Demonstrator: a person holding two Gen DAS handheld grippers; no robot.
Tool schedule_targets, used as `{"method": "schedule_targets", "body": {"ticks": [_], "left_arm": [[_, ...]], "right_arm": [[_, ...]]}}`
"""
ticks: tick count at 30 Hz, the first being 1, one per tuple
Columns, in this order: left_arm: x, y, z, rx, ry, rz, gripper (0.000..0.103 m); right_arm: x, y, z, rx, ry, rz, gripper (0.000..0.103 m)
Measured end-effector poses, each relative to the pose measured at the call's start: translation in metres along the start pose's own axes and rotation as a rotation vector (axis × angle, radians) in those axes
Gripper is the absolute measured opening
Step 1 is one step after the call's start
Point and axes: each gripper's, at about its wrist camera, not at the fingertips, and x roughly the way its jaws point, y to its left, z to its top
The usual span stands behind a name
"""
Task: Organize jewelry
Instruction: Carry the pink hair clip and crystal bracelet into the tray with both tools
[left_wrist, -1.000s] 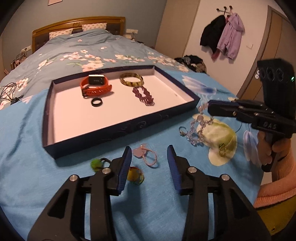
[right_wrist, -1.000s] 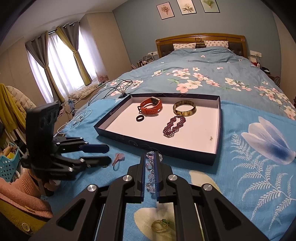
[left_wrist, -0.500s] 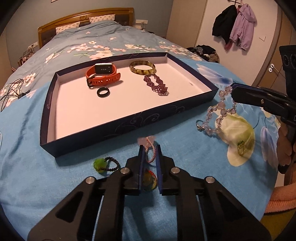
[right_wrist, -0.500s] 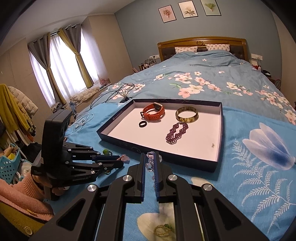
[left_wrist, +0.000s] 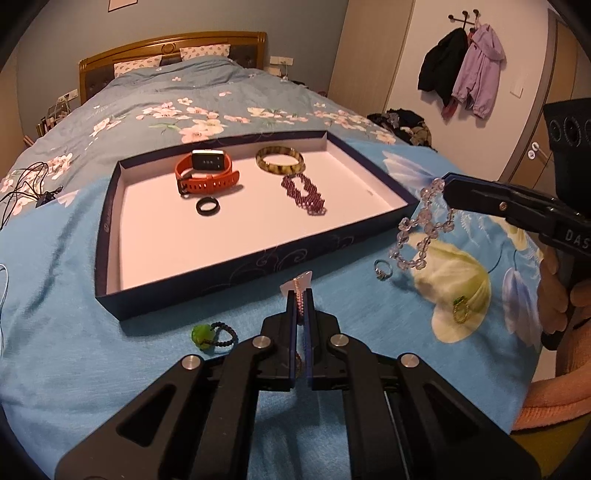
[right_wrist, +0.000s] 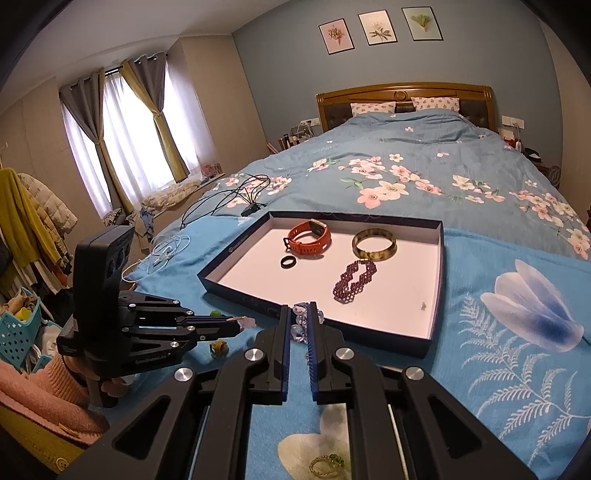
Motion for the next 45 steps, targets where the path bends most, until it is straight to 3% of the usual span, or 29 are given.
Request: {"method": "schedule_targets", "body": {"ticks": [18, 45], "left_arm": [[-0.038, 0.002, 0.018, -0.011, -0.122, 0.005, 0.003], [-0.037, 0.008, 0.036, 0.01, -0.151, 0.04, 0.003]], "right_arm": [[-0.002, 0.007, 0.018, -0.017, -0.044, 0.012, 0.007], [0.004, 0.009, 0.033, -0.037, -0.062, 0.008, 0.007]]}}
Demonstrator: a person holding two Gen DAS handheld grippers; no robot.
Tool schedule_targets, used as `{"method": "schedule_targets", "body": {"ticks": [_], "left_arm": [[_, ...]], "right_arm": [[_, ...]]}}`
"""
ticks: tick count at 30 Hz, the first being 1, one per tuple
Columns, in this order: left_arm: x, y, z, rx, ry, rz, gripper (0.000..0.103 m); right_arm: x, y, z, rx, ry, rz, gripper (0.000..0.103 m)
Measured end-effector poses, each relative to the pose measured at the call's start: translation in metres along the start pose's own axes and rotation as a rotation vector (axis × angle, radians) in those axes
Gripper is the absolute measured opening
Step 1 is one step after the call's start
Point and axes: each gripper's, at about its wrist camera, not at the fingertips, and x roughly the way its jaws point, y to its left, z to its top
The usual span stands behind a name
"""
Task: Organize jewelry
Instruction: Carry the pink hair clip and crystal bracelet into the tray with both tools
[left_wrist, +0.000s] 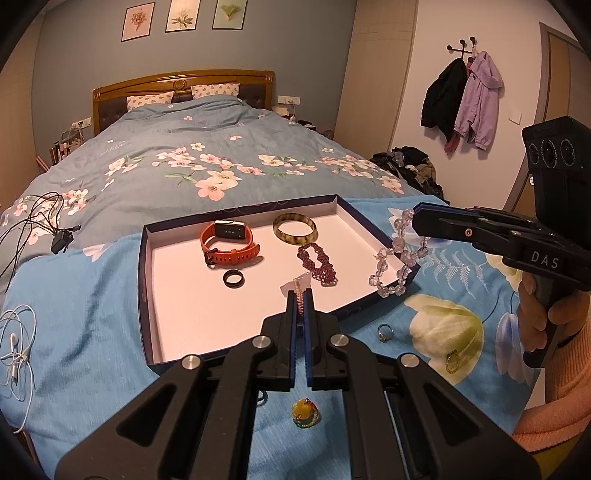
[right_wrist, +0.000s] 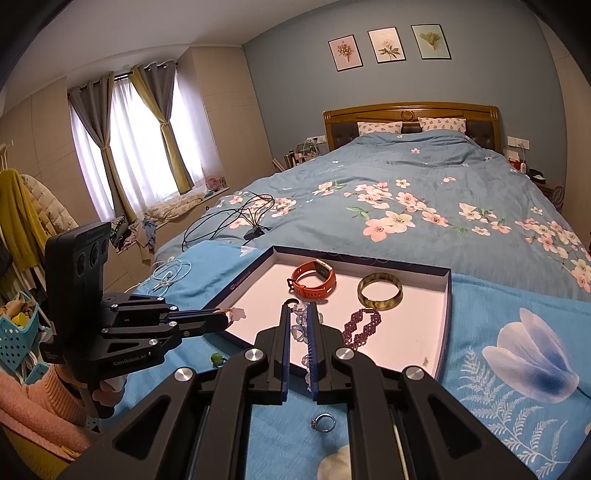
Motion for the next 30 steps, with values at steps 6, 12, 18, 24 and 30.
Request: {"method": "schedule_targets", "body": {"ticks": [6, 12, 18, 24, 30], "left_arm": [[0.003, 0.005, 0.003, -0.005, -0.001, 0.007, 0.003], [0.009, 0.008, 0.007, -0.005, 0.0, 0.013, 0.003], [0.016, 0.009, 0.009, -0.004, 0.007, 0.022, 0.003], [0.024, 0.013, 0.012, -0.017, 0.017, 0.028, 0.003], [0.03, 0.018, 0.015, -0.023, 0.024, 0.035, 0.003]], "right_arm": [[0.006, -0.002, 0.007, -0.001, -0.001, -0.003, 0.007], [0.011, -0.005, 0.012, 0.002, -0.003, -0.007, 0.007], [0.02, -0.01, 0.017, 0.005, 0.005, -0.017, 0.007], [0.03, -0.017, 0.021, 0.01, 0.012, -0.017, 0.007], [0.035, -0.018, 0.021, 0.01, 0.016, -0.016, 0.007]]}}
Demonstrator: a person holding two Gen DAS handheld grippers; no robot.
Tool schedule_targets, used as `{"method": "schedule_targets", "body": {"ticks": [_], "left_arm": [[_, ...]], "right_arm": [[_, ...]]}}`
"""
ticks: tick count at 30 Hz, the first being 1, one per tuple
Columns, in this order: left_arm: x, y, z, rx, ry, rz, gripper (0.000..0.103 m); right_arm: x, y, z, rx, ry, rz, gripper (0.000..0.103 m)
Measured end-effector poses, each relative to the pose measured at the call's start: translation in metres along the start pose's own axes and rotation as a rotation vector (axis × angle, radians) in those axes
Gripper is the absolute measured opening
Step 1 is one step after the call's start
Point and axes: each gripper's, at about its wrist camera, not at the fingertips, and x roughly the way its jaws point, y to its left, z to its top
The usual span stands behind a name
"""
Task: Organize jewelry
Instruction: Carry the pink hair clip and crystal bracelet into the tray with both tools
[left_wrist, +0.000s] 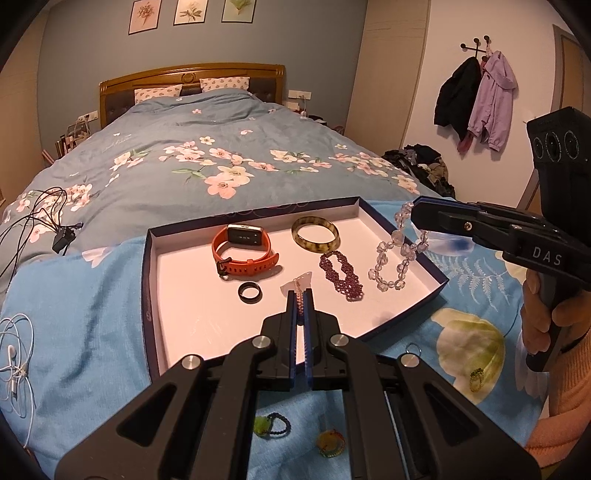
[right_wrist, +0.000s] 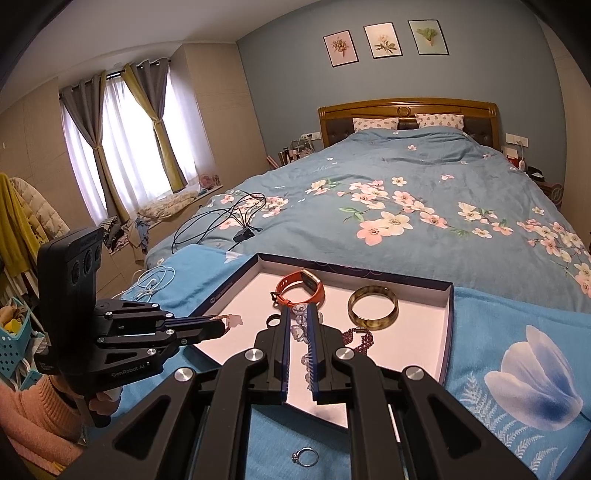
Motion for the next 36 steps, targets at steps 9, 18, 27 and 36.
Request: {"method": "schedule_targets", "body": {"ticks": [9, 18, 27, 36], "left_arm": [[0.009, 0.006, 0.004, -0.008, 0.011, 0.013, 0.003], [0.021, 0.009, 0.007, -0.006, 0.027, 0.027, 0.003], [0.027, 0.011, 0.008, -0.005, 0.035, 0.04, 0.003], [0.037, 0.016, 0.01, -0.004, 0.05, 0.055, 0.003]], "right_arm": [[0.012, -0.004, 0.002, 0.013, 0.011, -0.001, 0.007], [0.021, -0.008, 0.001, 0.026, 0.025, -0.004, 0.007], [0.029, -0.011, 0.003, 0.033, 0.036, -0.01, 0.007], [0.039, -0.016, 0.003, 0.051, 0.054, -0.012, 0.007]]}}
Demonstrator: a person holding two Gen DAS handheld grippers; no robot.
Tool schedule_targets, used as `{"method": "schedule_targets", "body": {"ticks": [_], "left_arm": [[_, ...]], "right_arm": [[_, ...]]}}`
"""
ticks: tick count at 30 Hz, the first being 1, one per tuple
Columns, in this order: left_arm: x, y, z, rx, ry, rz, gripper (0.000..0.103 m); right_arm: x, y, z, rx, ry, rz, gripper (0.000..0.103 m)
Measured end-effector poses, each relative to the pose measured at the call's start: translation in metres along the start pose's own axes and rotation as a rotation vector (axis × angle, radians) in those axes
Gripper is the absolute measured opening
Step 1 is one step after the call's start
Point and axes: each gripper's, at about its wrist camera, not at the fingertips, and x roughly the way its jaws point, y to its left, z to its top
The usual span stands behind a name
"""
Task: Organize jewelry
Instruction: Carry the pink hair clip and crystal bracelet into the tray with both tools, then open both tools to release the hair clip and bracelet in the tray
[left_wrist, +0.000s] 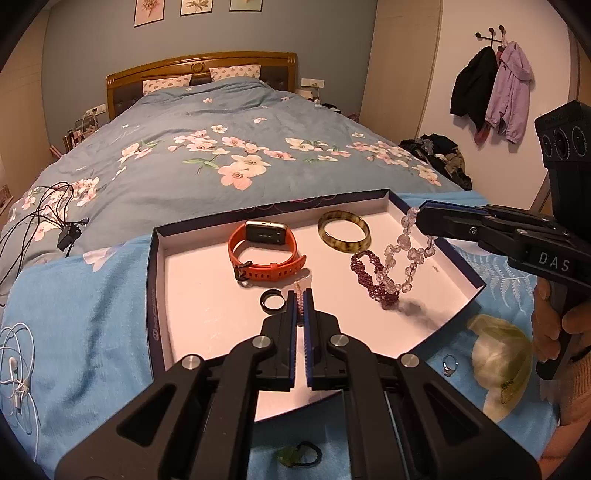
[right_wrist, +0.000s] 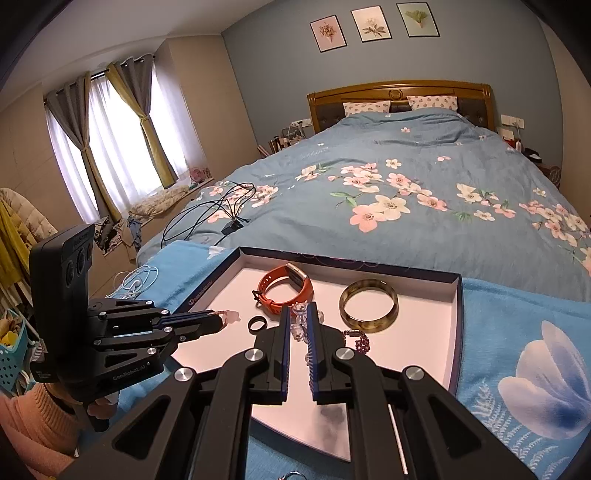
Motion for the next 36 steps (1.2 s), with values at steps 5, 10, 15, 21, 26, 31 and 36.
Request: {"method": "schedule_targets", "body": {"ticks": [5, 10, 15, 21, 26, 31, 36], "left_arm": [[0.008, 0.002, 0.001, -0.002, 0.02, 0.007, 0.003], [0.018, 0.003, 0.001, -0.003, 0.041, 0.02, 0.003], [0.029, 0.002, 0.002, -0.01, 0.063, 0.029, 0.003], [0.042, 0.005, 0.0, -0.019, 0.091, 0.044, 0.005], [0.047, 0.009, 0.001, -0.031, 0.1, 0.042, 0.005], [0.039, 0.01, 0.003, -0.039, 0.076, 0.046, 0.013], [0.015, 0.008, 0.006, -0.033, 0.007, 0.06, 0.031]], "right_arm": [[0.009, -0.005, 0.001, 0.014, 0.018, -0.003, 0.007], [0.018, -0.009, 0.001, 0.022, 0.033, -0.018, 0.007], [0.027, -0.016, 0.002, 0.04, 0.043, -0.033, 0.007], [0.037, -0.023, 0.003, 0.052, 0.063, -0.053, 0.007], [0.038, -0.025, 0.002, 0.054, 0.066, -0.062, 0.007], [0.036, -0.028, 0.0, 0.068, 0.068, -0.072, 0.009], [0.026, -0.031, 0.0, 0.082, 0.055, -0.076, 0.009]]}}
